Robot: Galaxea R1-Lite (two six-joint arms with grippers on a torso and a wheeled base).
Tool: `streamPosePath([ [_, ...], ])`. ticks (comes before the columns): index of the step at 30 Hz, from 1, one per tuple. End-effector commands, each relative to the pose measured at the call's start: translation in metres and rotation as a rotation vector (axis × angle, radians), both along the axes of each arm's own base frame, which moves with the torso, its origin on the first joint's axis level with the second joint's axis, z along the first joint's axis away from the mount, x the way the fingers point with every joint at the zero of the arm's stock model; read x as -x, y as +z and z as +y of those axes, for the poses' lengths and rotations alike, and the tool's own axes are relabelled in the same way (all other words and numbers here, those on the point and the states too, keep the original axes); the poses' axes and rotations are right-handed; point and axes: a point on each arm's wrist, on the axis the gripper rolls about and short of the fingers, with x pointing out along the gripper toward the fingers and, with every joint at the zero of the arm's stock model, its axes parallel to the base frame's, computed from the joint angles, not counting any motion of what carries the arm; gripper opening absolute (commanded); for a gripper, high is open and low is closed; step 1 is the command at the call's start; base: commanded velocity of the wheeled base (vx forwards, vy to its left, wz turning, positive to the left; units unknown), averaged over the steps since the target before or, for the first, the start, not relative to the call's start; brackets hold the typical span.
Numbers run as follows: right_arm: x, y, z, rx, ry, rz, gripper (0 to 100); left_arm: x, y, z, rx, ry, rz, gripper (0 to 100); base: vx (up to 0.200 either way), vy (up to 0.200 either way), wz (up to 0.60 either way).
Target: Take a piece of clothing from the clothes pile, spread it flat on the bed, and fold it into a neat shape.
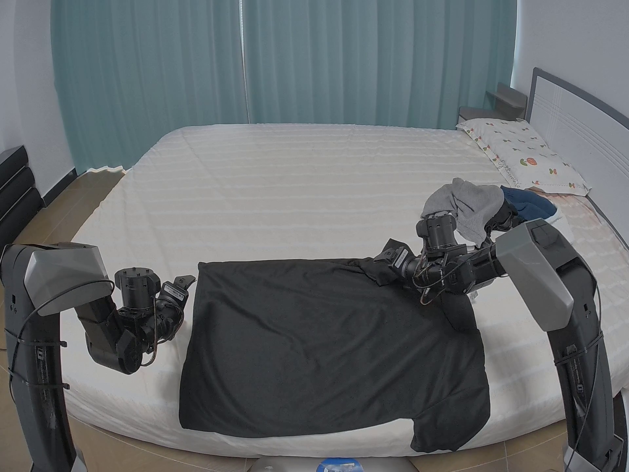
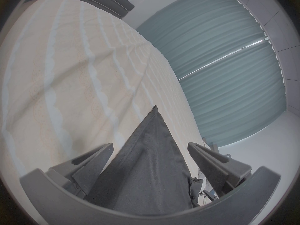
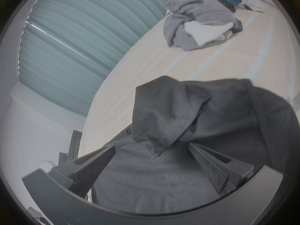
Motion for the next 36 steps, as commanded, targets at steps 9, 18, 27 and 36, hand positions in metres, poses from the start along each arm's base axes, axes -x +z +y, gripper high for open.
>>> streamPosePath([
  [9,-0.026,-0.025,0.008,-0.021,-0.057,-0.009,100,0.001,-0.002,0.000,-0.001,0.000,0.005,100,0.000,0.000,0.00],
  [18,-0.032,-0.029,0.004,-0.008,-0.087,-0.046,0,0.001,-0.002,0.000,-0.001,0.000,0.002,100,0.000,0.000,0.00],
  [27,-0.037,-0.003,-0.006,-0.020,-0.106,-0.127,0,0.001,-0.002,-0.002,-0.004,-0.006,0.002,100,0.000,0.000,0.00],
  [36,-0.038,-0.016,-0.017,0.019,-0.110,-0.080,100,0.001,-0.002,-0.002,-0.014,-0.010,0.003,100,0.000,0.000,0.00],
])
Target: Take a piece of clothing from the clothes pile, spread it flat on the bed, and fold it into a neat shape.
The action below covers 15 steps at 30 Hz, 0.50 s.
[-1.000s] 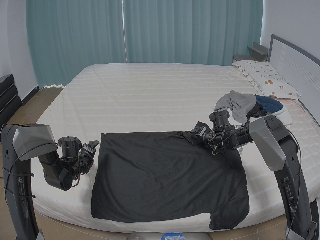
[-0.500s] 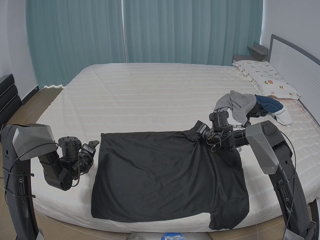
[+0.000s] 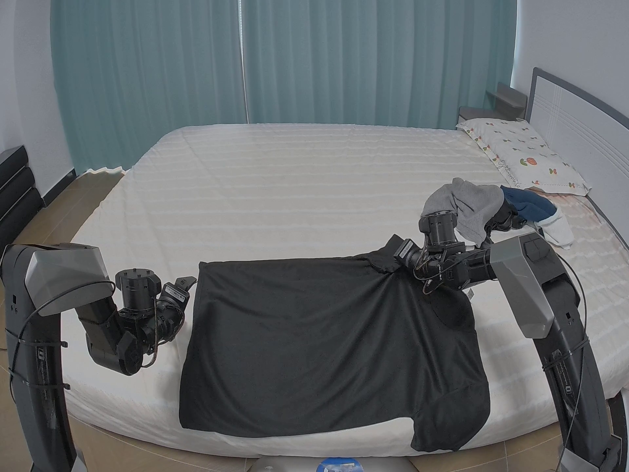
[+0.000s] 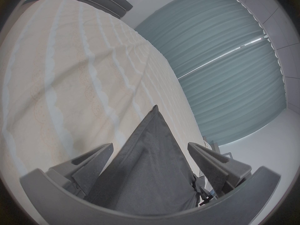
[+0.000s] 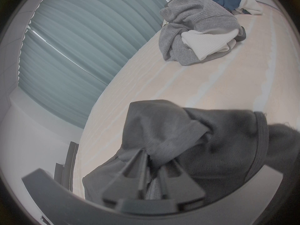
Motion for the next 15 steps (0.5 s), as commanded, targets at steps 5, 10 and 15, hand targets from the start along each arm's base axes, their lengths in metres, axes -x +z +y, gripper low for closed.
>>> streamPosePath([
  [5,-0.001,0.004,-0.003,-0.002,-0.001,-0.007,100,0.000,-0.001,0.000,0.000,0.002,0.003,100,0.000,0.000,0.00],
  [10,0.006,0.028,-0.006,-0.005,-0.002,-0.020,100,0.000,-0.001,0.000,0.000,0.000,0.003,100,0.000,0.000,0.00],
  [15,0.009,0.048,-0.015,-0.009,-0.014,-0.035,100,0.000,0.000,0.000,0.000,0.002,0.001,100,0.000,0.000,0.00],
])
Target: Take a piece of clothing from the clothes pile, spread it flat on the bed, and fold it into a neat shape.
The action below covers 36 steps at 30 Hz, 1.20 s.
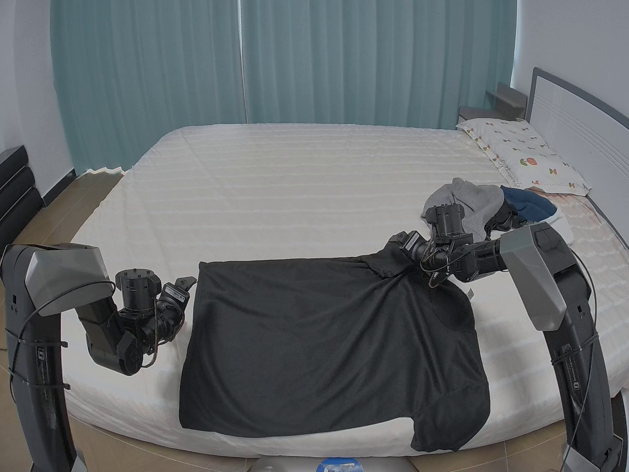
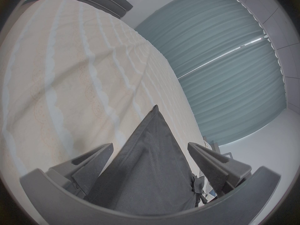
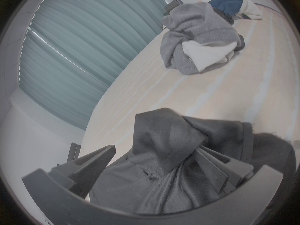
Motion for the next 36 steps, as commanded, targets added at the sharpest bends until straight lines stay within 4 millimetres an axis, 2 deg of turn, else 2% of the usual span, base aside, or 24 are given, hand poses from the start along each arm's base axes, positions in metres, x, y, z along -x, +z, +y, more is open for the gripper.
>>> streamPosePath([
  [1,0.004,0.029,-0.008,-0.006,-0.011,-0.029,100,0.000,0.000,0.000,0.000,0.002,0.000,100,0.000,0.000,0.00],
  [7,0.010,0.052,-0.021,0.022,-0.016,-0.023,100,0.000,-0.001,0.000,0.000,0.002,0.002,100,0.000,0.000,0.00],
  [13,0.008,0.068,-0.021,0.045,0.006,-0.074,100,0.000,-0.001,0.000,0.000,0.000,0.002,100,0.000,0.000,0.00],
  [15,0.008,0.065,-0.016,0.044,0.015,-0.072,100,0.000,-0.001,0.000,0.000,0.002,0.002,100,0.000,0.000,0.00],
  [16,0.007,0.050,-0.010,0.053,0.028,-0.045,100,0.000,-0.001,0.000,0.000,0.000,0.002,100,0.000,0.000,0.00],
  [18,0.007,0.037,-0.002,0.063,0.044,-0.027,100,0.000,-0.001,0.000,0.000,0.000,0.002,100,0.000,0.000,0.00],
  [23,0.003,0.016,0.000,0.090,0.053,-0.004,100,0.000,-0.001,0.000,-0.002,-0.001,0.002,100,0.000,0.000,0.00],
  [36,-0.001,-0.005,-0.004,0.158,0.067,0.014,100,0.000,-0.001,-0.001,-0.002,-0.002,0.002,100,0.000,0.000,0.00],
])
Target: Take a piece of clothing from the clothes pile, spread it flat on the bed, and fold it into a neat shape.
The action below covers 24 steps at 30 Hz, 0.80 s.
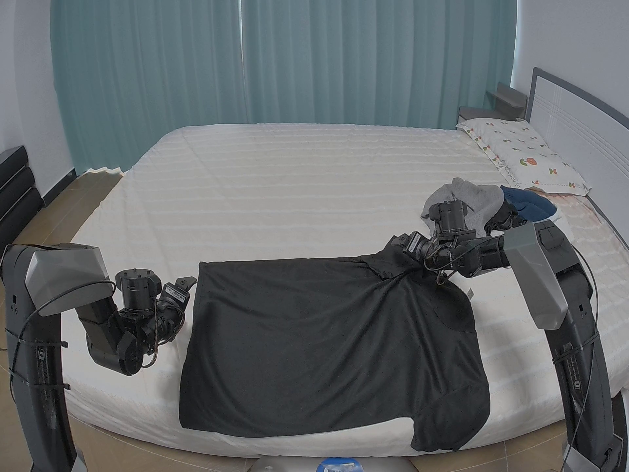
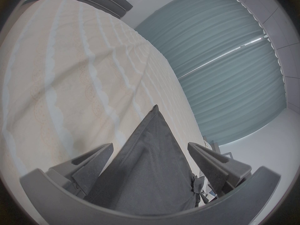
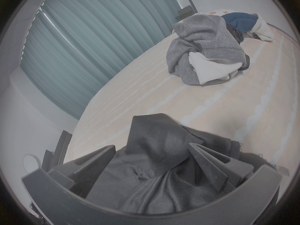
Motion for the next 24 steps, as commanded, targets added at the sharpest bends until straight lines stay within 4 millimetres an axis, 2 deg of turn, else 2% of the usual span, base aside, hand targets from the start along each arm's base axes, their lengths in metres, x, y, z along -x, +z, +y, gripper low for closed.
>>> streamPosePath([
  [1,0.000,-0.012,0.000,0.009,0.001,0.023,100,0.000,-0.001,0.000,0.000,0.001,0.001,100,0.000,0.000,0.00],
  [4,-0.001,-0.018,0.000,0.041,0.001,0.023,100,0.000,-0.001,0.000,0.000,-0.001,0.001,100,0.000,0.000,0.00],
  [5,-0.001,-0.018,0.000,0.041,0.001,0.023,0,0.000,-0.001,0.000,0.000,-0.001,0.001,100,0.000,0.000,0.00],
  [15,-0.004,-0.029,0.003,0.078,-0.022,0.020,0,0.000,-0.001,0.000,-0.001,0.000,0.001,100,0.000,0.000,0.00],
  [19,-0.005,-0.025,0.000,0.077,-0.038,-0.006,0,0.000,-0.001,0.000,-0.001,0.000,0.001,100,0.000,0.000,0.00],
  [24,-0.013,-0.015,-0.001,0.045,-0.057,-0.140,0,0.000,-0.001,0.000,-0.001,0.000,0.001,100,0.000,0.000,0.00],
])
